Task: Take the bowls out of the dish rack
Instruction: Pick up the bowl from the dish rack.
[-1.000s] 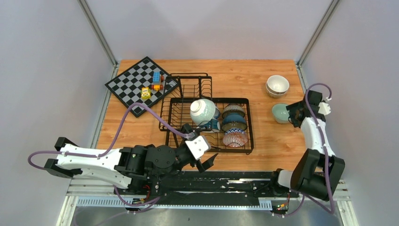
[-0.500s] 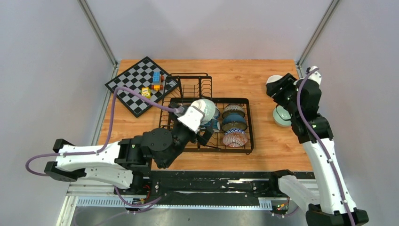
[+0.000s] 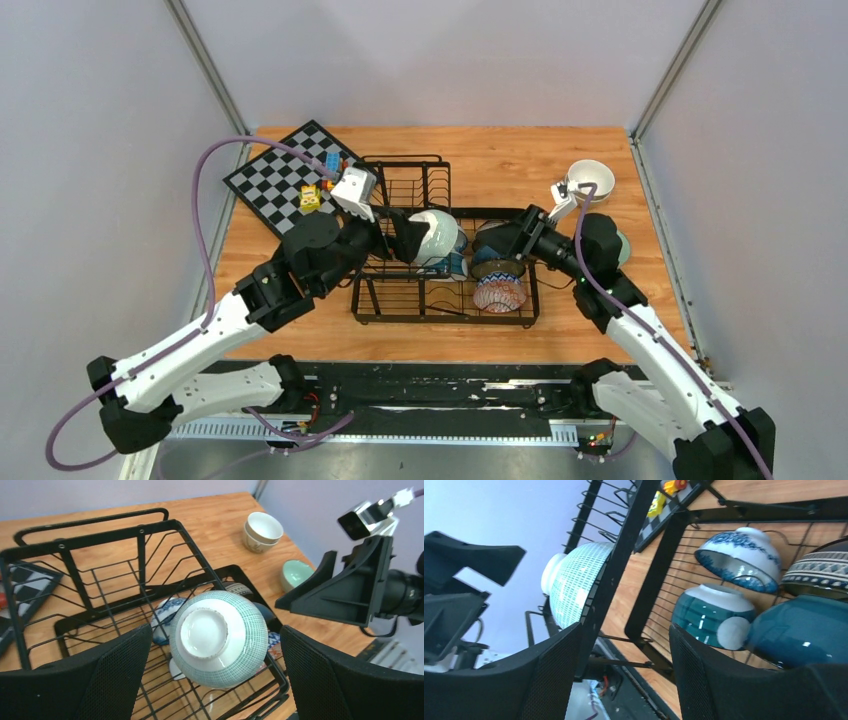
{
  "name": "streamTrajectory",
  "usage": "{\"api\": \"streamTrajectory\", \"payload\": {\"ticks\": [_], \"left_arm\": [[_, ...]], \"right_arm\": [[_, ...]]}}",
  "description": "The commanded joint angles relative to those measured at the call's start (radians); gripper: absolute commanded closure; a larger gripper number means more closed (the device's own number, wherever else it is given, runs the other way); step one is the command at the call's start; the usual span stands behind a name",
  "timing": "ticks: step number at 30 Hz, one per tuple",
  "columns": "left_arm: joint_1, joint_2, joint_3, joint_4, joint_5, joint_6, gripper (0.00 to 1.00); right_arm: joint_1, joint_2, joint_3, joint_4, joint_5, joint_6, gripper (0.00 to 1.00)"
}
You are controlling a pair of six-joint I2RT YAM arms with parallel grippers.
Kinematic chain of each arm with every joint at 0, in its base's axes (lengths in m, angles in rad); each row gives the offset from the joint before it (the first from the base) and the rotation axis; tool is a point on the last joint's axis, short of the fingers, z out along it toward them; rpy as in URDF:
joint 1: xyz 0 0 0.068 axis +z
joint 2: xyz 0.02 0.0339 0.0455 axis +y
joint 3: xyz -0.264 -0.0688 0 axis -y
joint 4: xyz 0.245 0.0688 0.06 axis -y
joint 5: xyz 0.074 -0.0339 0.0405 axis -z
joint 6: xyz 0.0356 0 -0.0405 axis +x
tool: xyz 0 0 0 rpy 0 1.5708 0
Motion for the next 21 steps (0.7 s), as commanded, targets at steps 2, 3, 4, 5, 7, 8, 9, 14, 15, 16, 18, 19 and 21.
{"api": "streamTrajectory", "payload": {"ticks": [2,3,4,5,7,8,9,14,15,16,18,19,21], "left_arm": [[0.125,-0.016,-0.064,0.167,0.302,-0.194,0.01],[0.142,-0.014,-0.07,0.184,0.325,-0.207,0.02],[0.156,-0.012,-0.075,0.197,0.342,-0.217,0.03],[0.168,-0.009,-0.077,0.202,0.356,-0.227,0.03],[0.195,0.003,-0.078,0.201,0.369,-0.252,0.05],[0.221,0.009,-0.083,0.199,0.379,-0.272,0.07],[0.241,0.014,-0.094,0.204,0.39,-0.296,0.11],[0.298,0.001,-0.16,0.249,0.428,-0.368,0.21],[0.3,-0.005,-0.166,0.244,0.421,-0.365,0.22],[0.302,-0.01,-0.172,0.239,0.415,-0.363,0.23],[0.303,-0.011,-0.182,0.235,0.416,-0.362,0.25],[0.303,-0.008,-0.186,0.235,0.418,-0.363,0.26],[0.303,-0.003,-0.193,0.237,0.426,-0.368,0.29]], "right_arm": [[0.022,0.037,-0.025,0.321,-0.148,0.147,0.31],[0.022,0.052,-0.03,0.345,-0.158,0.168,0.3],[0.023,0.063,-0.042,0.385,-0.16,0.197,0.3],[0.024,0.074,-0.06,0.44,-0.16,0.232,0.3],[0.026,0.107,-0.083,0.521,-0.156,0.294,0.29],[0.03,0.124,-0.088,0.557,-0.157,0.317,0.29],[0.033,0.141,-0.089,0.578,-0.16,0.337,0.29],[0.051,0.188,-0.088,0.616,-0.162,0.384,0.29],[0.054,0.193,-0.085,0.617,-0.162,0.386,0.29],[0.058,0.199,-0.081,0.616,-0.164,0.389,0.29],[0.071,0.209,-0.074,0.623,-0.166,0.401,0.3],[0.076,0.217,-0.069,0.624,-0.167,0.407,0.31],[0.088,0.23,-0.061,0.624,-0.172,0.414,0.33]]}}
